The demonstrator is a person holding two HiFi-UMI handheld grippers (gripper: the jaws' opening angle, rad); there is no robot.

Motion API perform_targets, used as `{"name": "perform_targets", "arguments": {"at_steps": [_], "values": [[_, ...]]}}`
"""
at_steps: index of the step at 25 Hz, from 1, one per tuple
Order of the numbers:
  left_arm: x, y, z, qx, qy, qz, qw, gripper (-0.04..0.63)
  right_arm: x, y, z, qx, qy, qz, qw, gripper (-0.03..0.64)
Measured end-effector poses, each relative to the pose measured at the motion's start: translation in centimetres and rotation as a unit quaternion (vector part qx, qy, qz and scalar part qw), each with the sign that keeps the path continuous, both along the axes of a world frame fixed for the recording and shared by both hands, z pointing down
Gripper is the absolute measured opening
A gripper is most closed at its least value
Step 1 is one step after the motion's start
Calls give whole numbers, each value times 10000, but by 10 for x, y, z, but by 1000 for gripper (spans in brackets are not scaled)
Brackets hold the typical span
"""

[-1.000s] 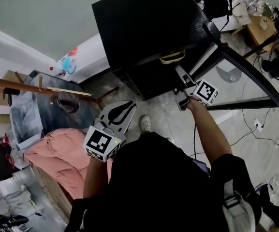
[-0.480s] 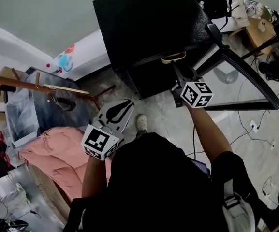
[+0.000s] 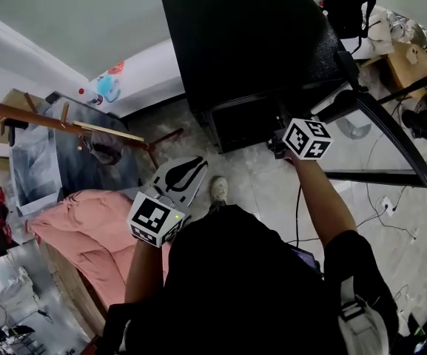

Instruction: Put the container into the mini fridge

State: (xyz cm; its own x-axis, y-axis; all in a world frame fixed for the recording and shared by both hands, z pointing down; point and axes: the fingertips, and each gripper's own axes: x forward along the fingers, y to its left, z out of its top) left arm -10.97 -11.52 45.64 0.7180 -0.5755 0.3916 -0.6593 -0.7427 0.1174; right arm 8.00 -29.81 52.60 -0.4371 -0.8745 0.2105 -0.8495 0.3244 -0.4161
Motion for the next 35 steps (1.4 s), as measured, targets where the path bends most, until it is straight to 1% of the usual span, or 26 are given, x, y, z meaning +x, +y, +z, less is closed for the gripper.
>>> {"name": "perform_targets", "arguments": {"at_steps": [7, 12, 15, 19, 24, 27, 32, 35], "values": [[-14, -4, 2, -15, -36, -133, 9999, 54, -6, -22, 1, -35, 14, -9, 10000, 138], [-16, -5, 1, 19, 48, -190, 9998, 54, -10, -17, -3, 36, 123, -9, 9999, 139], [-15, -5, -4, 57, 210, -218, 9995, 54, -14, -3, -7, 83, 248, -105, 9996, 139], [-8, -10, -15, 123, 565, -313, 9978, 52, -11, 20, -13, 127, 331, -184, 9992, 138], [6, -17, -29, 389, 733, -269, 9962, 52, 3, 50, -35, 281, 244, -167, 9992, 138], [11, -20, -41, 582, 905, -357, 9936, 54, 13, 71, -52, 393, 209, -140, 9989, 138], [22, -24, -60, 933, 1069, -507, 9886, 53, 33, 104, -87, 716, 46, -28, 9974, 132], [28, -24, -69, 1047, 1131, -476, 9869, 52, 43, 118, -106, 905, -115, 37, 9958, 130]]}}
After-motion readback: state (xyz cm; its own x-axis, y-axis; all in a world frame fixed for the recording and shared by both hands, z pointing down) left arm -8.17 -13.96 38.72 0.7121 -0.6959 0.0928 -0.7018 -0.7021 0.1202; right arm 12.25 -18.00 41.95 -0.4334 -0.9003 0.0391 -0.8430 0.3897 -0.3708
